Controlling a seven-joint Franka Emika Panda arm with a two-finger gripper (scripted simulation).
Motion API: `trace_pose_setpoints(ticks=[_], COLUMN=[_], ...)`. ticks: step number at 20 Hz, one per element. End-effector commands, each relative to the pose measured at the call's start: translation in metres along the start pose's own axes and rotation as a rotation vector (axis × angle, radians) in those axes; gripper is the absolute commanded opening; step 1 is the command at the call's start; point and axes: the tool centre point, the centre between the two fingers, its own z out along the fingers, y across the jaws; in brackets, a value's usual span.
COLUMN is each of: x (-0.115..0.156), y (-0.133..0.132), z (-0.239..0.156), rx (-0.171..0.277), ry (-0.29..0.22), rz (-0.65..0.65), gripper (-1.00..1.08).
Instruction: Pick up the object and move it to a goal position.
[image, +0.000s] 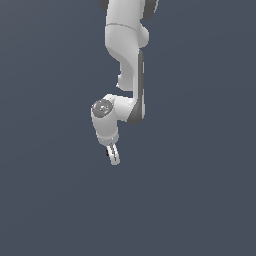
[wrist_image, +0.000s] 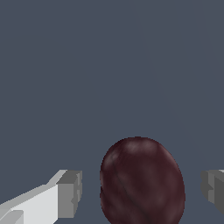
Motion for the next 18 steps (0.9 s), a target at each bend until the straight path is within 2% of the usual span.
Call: trace_pose_setpoints(ticks=[1, 2, 3, 18], x=[0.0003, 0.0004, 0.0004, -0.0009], y=[-0.0010, -0.0011, -0.0011, -0.0018], z=[0.0040, 0.0042, 0.0042, -0.0037], rx=[0.001, 0.001, 0.001, 0.002], ry=[0.001, 0.001, 0.001, 0.001], rz=[0.000, 0.000, 0.000, 0.000], gripper=[1.00, 1.00, -1.00, -1.00])
